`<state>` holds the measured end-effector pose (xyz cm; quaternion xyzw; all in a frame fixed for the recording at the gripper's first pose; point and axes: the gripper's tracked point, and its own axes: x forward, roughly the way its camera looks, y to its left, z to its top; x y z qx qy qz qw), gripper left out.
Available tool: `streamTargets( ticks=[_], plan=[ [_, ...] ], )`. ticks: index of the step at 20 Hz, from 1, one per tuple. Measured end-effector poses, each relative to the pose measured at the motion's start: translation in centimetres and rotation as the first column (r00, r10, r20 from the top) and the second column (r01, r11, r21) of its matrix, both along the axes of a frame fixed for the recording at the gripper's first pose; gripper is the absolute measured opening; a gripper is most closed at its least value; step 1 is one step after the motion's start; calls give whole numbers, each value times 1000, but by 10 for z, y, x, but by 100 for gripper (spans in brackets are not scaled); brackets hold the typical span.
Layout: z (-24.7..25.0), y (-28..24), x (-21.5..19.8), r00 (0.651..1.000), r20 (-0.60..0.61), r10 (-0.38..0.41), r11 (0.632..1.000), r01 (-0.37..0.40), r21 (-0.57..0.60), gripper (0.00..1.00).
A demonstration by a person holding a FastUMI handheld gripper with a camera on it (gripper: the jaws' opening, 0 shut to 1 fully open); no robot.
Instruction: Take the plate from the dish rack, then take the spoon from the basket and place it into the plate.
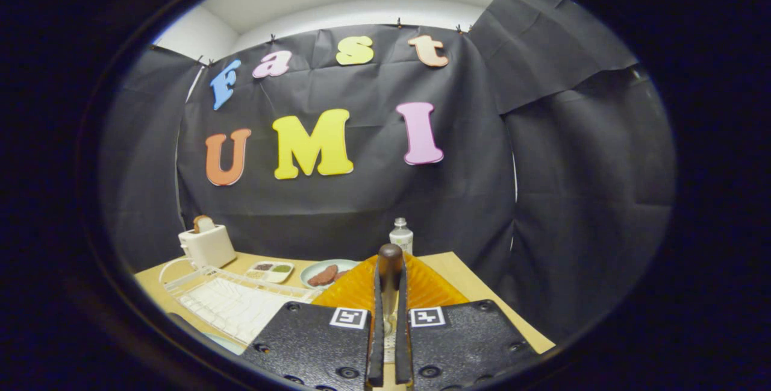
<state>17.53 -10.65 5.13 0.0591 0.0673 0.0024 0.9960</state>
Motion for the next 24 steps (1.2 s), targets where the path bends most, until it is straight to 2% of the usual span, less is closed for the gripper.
streamTargets(
  ticks=[5,9,13,20,24],
  plan=[
    [26,46,-51,996,27,83,996,-82,-15,12],
    [19,98,-91,985,13,173,985,-173,18,12],
    [-12,146,-118,968,-28,251,967,-249,52,12],
    [-81,220,-135,946,-90,313,942,-297,155,12],
    [-113,245,-140,926,-137,352,927,-324,189,12]
  ],
)
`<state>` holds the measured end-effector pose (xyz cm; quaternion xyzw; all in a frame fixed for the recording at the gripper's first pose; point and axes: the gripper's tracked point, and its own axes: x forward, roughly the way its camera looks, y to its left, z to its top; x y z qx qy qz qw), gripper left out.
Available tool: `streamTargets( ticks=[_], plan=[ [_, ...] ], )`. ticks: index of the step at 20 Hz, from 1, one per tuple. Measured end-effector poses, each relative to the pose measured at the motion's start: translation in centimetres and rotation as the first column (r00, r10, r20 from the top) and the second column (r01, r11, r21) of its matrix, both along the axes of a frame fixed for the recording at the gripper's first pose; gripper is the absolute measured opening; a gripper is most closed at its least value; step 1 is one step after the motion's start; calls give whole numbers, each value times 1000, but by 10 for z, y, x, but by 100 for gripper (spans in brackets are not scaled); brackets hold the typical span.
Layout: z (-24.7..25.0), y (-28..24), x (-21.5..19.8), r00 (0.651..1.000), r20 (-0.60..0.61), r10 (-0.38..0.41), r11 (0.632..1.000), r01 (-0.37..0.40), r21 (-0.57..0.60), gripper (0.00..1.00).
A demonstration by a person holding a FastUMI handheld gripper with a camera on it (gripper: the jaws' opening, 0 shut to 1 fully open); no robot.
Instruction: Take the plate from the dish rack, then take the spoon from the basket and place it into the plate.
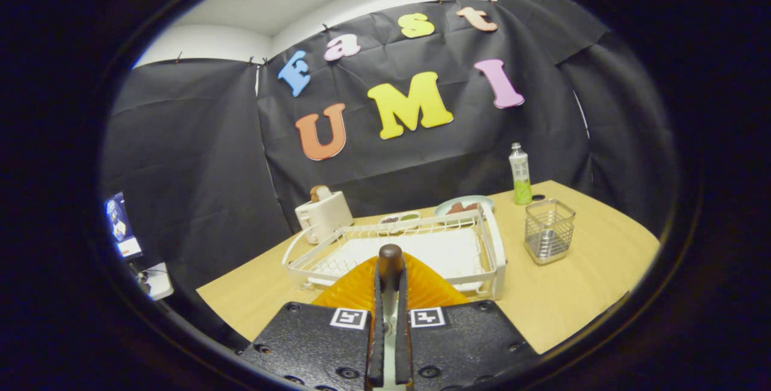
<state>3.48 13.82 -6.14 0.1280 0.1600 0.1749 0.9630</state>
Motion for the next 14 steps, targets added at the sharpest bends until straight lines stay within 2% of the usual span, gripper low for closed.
streamTargets(
  ticks=[5,8,11,14],
  plan=[
    [-18,14,-9,998,-53,26,996,-22,83,12],
    [-24,8,-9,997,-72,41,997,-36,69,13],
    [-24,-6,-8,999,-50,15,1000,-14,23,26],
    [-20,-23,-5,999,-23,-29,999,29,-13,49]
  ],
)
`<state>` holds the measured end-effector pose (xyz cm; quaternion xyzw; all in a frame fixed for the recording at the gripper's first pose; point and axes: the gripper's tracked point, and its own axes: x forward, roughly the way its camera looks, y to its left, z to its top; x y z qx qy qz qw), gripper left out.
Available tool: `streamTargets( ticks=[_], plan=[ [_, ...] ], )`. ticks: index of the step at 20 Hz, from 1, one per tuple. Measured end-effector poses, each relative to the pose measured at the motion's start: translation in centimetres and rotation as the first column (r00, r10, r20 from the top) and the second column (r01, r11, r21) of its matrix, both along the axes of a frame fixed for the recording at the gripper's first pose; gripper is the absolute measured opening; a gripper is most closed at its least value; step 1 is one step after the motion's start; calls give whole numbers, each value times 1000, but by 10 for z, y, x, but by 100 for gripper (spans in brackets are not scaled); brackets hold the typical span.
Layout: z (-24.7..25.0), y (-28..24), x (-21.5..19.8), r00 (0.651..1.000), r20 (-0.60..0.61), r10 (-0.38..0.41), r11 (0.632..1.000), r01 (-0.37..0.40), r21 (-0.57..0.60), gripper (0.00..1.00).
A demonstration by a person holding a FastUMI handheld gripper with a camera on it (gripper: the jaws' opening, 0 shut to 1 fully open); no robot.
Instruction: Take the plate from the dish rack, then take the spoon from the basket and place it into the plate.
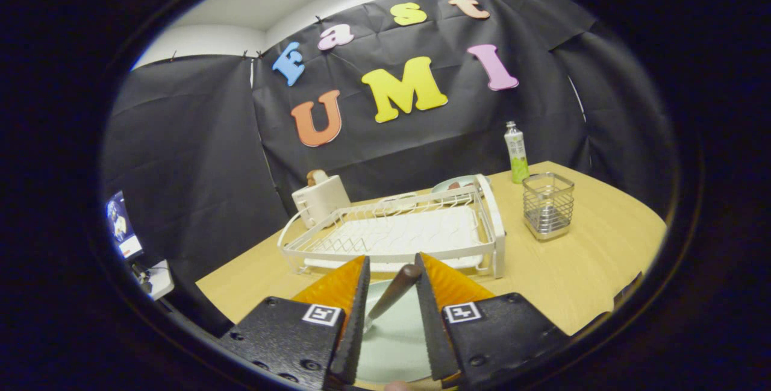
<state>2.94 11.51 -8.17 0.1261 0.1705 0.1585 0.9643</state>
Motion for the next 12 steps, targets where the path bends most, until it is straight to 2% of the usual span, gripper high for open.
streamTargets(
  ticks=[1,5,7,12],
  plan=[
    [3,-5,4,1000,12,-14,1000,14,-9,65],
    [19,-26,11,996,61,-62,996,66,-58,94],
    [33,-36,11,991,102,-86,990,96,-100,100],
    [83,-42,-3,963,238,-129,966,176,-188,100]
  ],
)
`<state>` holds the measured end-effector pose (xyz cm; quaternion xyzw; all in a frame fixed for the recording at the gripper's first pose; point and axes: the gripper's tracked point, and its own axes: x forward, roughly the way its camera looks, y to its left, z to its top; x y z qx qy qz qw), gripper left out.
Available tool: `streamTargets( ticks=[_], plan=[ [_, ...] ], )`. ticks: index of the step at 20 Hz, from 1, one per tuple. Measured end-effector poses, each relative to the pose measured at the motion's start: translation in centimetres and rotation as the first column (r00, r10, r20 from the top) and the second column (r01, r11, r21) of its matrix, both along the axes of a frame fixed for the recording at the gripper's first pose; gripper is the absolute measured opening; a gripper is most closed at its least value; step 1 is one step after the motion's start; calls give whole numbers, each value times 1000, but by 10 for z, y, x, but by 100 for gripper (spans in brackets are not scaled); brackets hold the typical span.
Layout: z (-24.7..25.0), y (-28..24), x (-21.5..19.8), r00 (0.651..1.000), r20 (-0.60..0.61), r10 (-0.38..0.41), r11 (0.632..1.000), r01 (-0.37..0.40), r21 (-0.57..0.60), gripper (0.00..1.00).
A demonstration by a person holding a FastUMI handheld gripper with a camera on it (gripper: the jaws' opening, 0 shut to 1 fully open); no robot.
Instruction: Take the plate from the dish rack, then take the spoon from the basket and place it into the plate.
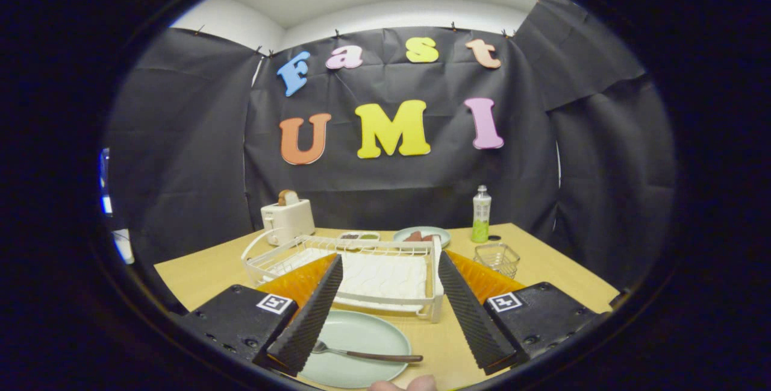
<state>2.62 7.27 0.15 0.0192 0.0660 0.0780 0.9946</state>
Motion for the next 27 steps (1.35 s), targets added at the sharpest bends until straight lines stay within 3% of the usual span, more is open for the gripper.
streamTargets(
  ticks=[4,15,22,27],
  plan=[
    [31,14,-16,996,72,-47,999,47,-8,100],
    [40,57,-47,992,126,-12,1000,11,9,100],
    [37,75,-45,992,115,51,999,-52,5,100],
    [33,75,-38,994,96,50,998,-52,26,100]
  ],
)
